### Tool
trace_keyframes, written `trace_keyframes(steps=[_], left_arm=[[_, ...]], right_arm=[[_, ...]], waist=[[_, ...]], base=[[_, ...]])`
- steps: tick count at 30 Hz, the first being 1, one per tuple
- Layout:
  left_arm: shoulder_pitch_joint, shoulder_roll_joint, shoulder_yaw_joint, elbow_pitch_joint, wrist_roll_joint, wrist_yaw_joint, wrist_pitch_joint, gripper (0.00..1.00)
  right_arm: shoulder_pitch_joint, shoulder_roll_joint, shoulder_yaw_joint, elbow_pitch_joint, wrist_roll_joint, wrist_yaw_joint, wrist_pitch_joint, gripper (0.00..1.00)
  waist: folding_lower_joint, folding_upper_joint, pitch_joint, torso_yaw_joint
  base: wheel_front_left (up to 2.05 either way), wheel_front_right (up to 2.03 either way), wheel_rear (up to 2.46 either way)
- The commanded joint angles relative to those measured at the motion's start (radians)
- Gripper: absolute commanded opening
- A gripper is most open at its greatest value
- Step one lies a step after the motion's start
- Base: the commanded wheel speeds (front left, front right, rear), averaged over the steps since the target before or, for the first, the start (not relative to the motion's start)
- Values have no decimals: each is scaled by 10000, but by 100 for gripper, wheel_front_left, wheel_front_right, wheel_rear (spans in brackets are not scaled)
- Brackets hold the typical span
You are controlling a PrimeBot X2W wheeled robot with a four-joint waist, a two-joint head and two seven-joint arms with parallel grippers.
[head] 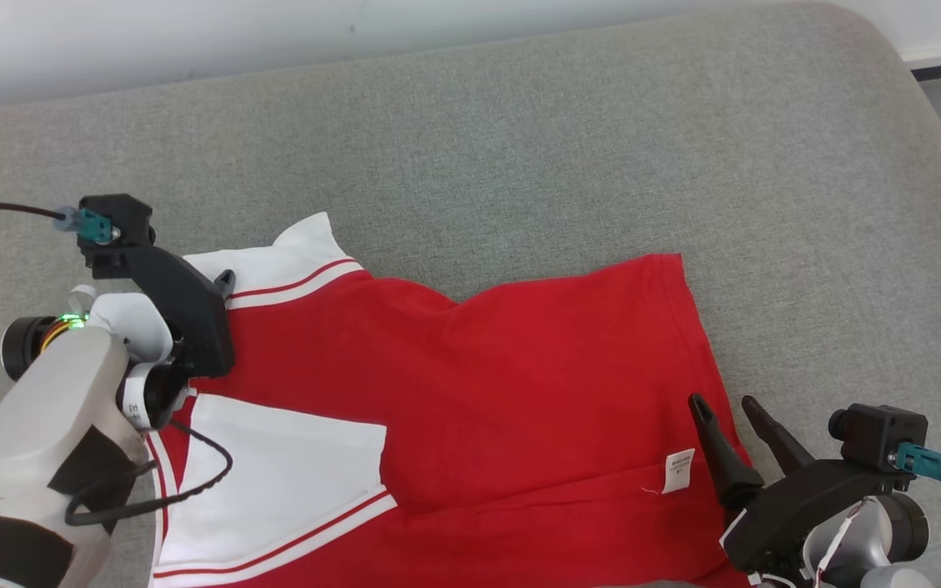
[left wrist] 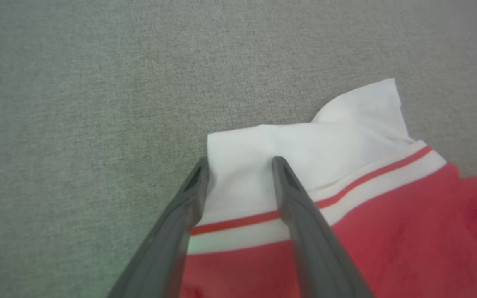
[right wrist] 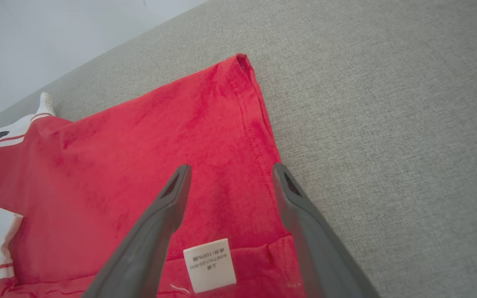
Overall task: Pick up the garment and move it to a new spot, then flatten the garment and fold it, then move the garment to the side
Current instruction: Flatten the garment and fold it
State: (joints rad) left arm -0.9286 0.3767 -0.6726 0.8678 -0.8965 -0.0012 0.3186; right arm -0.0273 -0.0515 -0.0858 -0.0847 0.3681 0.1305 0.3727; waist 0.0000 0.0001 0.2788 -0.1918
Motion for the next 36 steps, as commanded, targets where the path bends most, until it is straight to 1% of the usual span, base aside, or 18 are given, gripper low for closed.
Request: trace_keyframes(steps=[1, 2, 4, 5, 6, 8, 12, 16, 17, 18, 19, 20, 22, 27, 30, 31, 32, 36], left_arm=[[-103, 40, 47, -89, -90, -35, 57, 75], [-121, 58, 61, -168, -109, -33, 74, 73], [-158, 86, 129, -319, -212, -57, 144, 65], [-150, 87, 169, -400, -283, -77, 156, 56], [-145, 95, 194, -476, -321, -50, 178, 51], [-142, 147, 251, -592, -402, -10, 242, 47], [-27, 119, 411, -840, -718, -51, 448, 30], [20, 142, 600, -1101, -936, 12, 408, 35], [13, 173, 613, -1144, -920, 40, 392, 35], [-16, 216, 637, -1188, -874, 97, 308, 40], [-16, 216, 637, -1188, -874, 97, 308, 40], [-65, 288, 658, -1238, -802, 186, 172, 43], [-70, 327, 666, -1273, -754, 246, 115, 44], [-147, 429, 639, -1345, -559, 355, -133, 36], [-179, 460, 575, -1278, -503, 426, -112, 27], [-204, 490, 519, -1247, -432, 430, -68, 20], [-217, 497, 475, -1219, -434, 427, -28, 0], [-216, 486, 371, -1251, -358, 442, -33, 0]], right_arm=[[-16, 25, 15, -9, 40, 8, -47, 100], [-29, 25, -3, -2, 43, 8, -60, 100], [-65, 25, -29, 5, 34, 8, -72, 100], [-87, 25, -41, 14, 29, 8, -75, 100], [-103, 25, -39, 27, 27, 8, -78, 100], [-136, 25, -16, 54, 33, 8, -91, 100], [-202, 26, 42, 96, 52, 8, -112, 100], [-280, 26, 61, 134, 32, 8, -128, 100], [-289, 26, 64, 144, 34, 8, -134, 100], [-299, 26, 75, 149, 41, 8, -139, 100], [-299, 26, 75, 149, 41, 8, -139, 100], [-322, 27, 99, 167, 54, 8, -150, 100], [-344, 26, 112, 177, 62, 8, -163, 100], [-355, 26, 97, 184, 60, 9, -172, 100], [-389, 26, 117, 192, 64, 9, -156, 100], [-397, 26, 130, 193, 70, 9, -151, 100], [-401, 27, 139, 190, 76, 9, -150, 100], [-413, 26, 138, 197, 87, 9, -206, 100]], waist=[[0, -1, 50, -7], [0, -1, 73, -1], [0, -1, 110, 17], [0, -1, 125, 26], [0, -1, 137, 32], [0, -1, 159, 40], [0, -1, 205, 41], [0, -1, 259, 23], [0, -1, 270, 13], [0, -1, 284, 0], [0, -1, 284, 0], [0, -1, 306, -31], [0, -1, 318, -60], [0, -1, 337, -128], [0, -1, 349, -171], [0, -1, 358, -188], [0, -1, 371, -201], [0, -1, 412, -198]], base=[[0, 0, 0], [0, 0, 0], [0, 0, 0], [0, 0, 0], [0, 0, 0], [0, 0, 0], [0, 0, 0], [0, 0, 0], [0, 0, 0], [0, 0, 0], [0, 0, 0], [0, 0, 0], [0, 0, 0], [0, 0, 0], [0, 0, 0], [0, 0, 0], [0, 0, 0], [0, 0, 0]])
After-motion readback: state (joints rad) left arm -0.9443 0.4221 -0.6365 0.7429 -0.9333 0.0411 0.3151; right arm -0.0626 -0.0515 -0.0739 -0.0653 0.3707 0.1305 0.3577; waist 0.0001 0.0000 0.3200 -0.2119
